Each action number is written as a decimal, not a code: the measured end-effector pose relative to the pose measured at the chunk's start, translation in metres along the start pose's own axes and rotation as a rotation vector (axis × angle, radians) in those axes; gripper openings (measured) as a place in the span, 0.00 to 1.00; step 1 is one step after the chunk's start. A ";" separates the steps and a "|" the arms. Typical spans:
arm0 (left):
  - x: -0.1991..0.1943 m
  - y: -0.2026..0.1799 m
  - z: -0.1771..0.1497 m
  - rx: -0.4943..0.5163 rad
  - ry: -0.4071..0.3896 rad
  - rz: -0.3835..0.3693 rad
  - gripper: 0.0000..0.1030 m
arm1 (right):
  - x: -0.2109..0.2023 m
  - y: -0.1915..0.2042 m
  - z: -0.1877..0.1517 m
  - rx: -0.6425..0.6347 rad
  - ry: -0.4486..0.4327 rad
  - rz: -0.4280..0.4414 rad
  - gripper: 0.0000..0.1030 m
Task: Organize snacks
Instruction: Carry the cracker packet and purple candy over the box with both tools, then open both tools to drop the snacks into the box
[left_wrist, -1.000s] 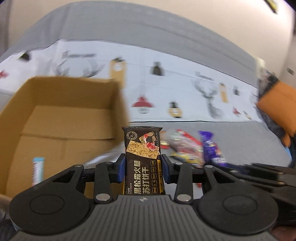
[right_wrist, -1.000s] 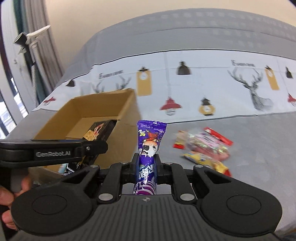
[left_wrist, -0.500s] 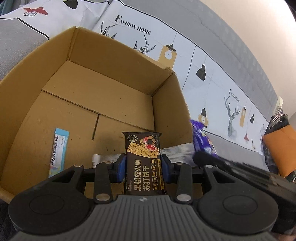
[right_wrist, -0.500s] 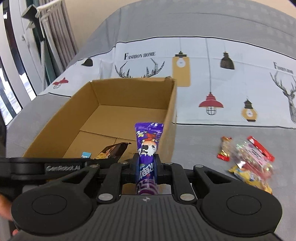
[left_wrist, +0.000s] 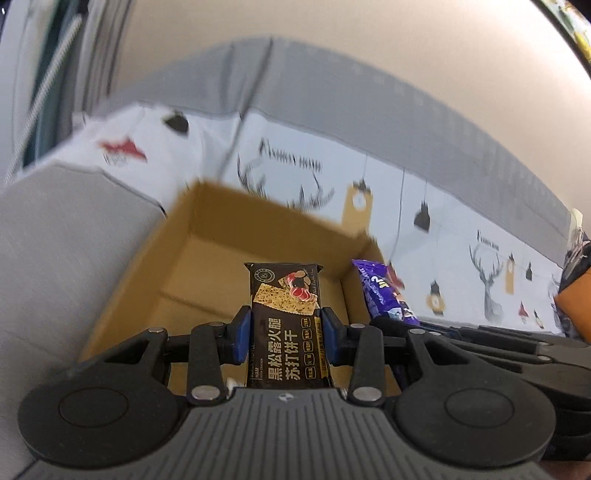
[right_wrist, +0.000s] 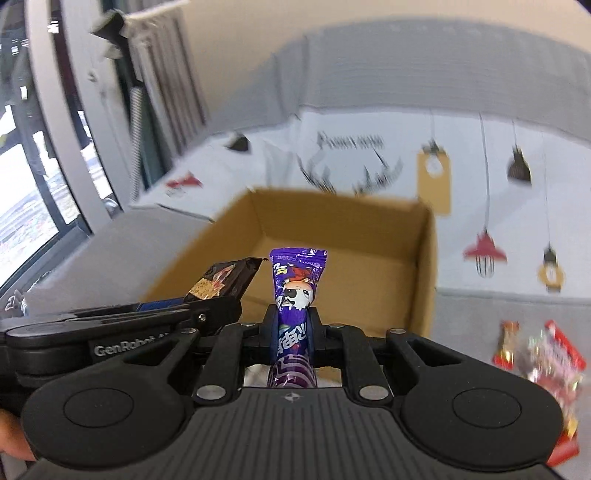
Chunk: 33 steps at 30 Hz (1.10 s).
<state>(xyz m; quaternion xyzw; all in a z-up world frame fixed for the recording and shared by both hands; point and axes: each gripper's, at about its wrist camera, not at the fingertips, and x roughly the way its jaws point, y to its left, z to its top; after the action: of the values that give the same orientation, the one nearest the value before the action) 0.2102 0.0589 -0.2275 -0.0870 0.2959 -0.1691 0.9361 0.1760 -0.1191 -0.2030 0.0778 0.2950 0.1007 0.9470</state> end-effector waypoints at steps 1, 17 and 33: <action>-0.002 0.000 0.003 0.004 -0.009 0.006 0.42 | -0.003 0.004 0.003 -0.009 -0.013 0.003 0.15; 0.064 0.020 -0.031 0.096 0.187 0.114 0.42 | 0.062 -0.001 -0.030 0.022 0.162 -0.052 0.15; 0.033 0.008 -0.020 0.060 0.112 0.203 0.84 | 0.046 -0.031 -0.035 0.195 0.156 0.050 0.44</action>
<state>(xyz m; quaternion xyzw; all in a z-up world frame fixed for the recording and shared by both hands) 0.2261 0.0528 -0.2627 -0.0189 0.3497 -0.0869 0.9326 0.1972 -0.1348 -0.2624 0.1689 0.3743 0.1006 0.9062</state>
